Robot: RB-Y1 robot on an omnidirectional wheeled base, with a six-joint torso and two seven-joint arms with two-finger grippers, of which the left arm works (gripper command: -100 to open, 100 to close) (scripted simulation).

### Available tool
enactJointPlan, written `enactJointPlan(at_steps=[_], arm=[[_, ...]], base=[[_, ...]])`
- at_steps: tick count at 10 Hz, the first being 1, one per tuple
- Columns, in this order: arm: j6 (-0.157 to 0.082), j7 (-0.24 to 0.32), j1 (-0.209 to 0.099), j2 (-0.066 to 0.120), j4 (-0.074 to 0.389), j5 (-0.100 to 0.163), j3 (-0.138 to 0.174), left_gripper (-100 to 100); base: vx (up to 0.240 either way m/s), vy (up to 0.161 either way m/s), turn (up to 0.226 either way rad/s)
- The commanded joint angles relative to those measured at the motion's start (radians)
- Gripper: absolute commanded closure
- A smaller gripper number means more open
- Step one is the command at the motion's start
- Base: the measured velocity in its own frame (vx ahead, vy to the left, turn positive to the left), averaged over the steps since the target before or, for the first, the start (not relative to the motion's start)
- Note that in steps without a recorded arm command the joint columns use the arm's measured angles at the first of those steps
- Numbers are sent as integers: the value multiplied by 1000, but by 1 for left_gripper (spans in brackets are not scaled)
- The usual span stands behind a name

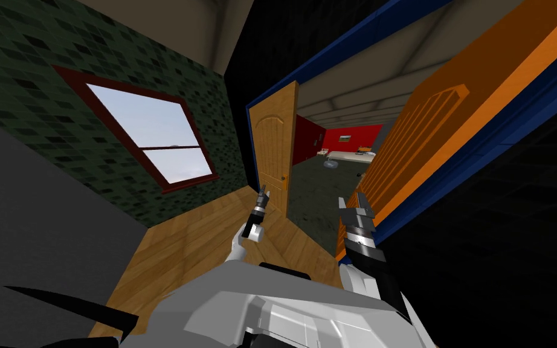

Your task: Push the door open

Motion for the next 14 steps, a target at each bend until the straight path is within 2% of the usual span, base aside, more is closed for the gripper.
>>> enactJointPlan(at_steps=[1, 2, 8, 14], arm=[[0, 2, -34, 4, 50, 2, -6, -100], [0, 2, -34, 4, 58, 2, -6, -100], [9, 1, -154, 3, 255, 7, -33, -100], [18, 1, -269, -7, 439, 11, -60, -100]], base=[[87, 90, -86], [51, 63, -26], [72, 89, -67], [79, 103, -75]])
